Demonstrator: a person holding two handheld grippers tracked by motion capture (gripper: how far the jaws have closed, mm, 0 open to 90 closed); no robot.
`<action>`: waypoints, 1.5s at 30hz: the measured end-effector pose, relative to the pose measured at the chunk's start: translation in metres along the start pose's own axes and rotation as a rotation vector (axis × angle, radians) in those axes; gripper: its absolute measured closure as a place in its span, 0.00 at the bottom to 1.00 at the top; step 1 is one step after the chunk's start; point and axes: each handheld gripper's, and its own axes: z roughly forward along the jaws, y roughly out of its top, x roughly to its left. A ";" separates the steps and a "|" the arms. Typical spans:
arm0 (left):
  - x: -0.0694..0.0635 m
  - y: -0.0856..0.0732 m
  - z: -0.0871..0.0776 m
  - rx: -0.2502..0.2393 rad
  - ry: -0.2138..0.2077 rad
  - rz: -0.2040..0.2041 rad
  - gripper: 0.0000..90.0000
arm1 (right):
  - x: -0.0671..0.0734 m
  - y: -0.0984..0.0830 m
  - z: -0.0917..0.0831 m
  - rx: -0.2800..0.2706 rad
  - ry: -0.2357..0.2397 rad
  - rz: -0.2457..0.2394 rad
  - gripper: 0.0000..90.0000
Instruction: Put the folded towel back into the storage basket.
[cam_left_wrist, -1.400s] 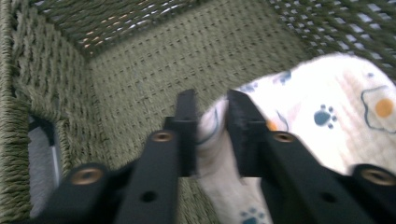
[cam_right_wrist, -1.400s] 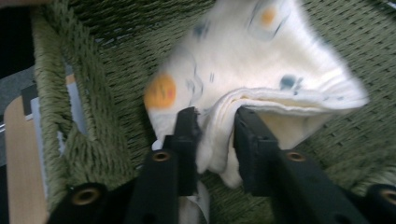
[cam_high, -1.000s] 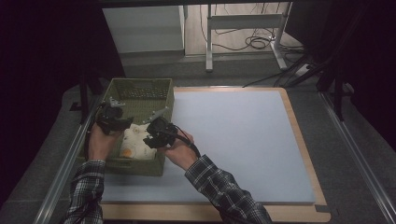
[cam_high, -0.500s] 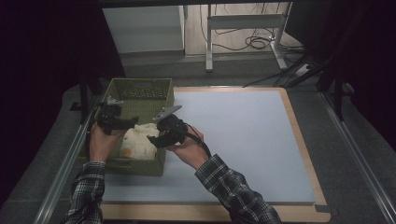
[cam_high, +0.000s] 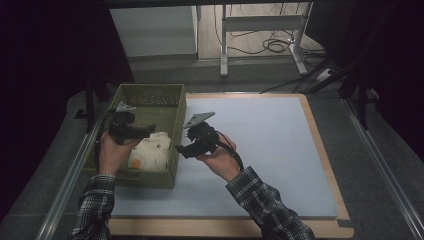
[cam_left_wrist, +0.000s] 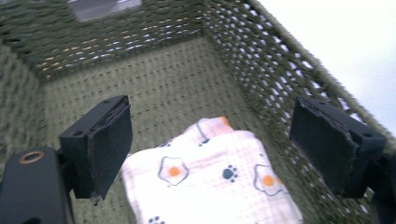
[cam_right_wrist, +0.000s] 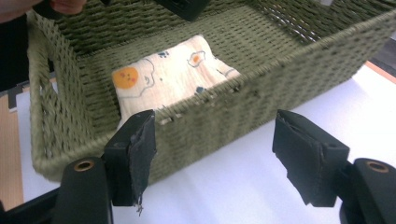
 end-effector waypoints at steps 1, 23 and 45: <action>0.000 0.000 0.000 0.000 0.000 0.000 0.16 | 0.000 0.000 0.000 0.000 0.000 0.000 0.34; -0.011 0.004 0.091 0.430 -0.067 0.196 0.63 | -0.021 -0.045 -0.028 -0.019 -0.023 0.035 0.34; 0.006 0.012 0.081 0.444 -0.029 0.101 1.00 | -0.027 -0.053 -0.029 -0.008 -0.024 0.056 0.34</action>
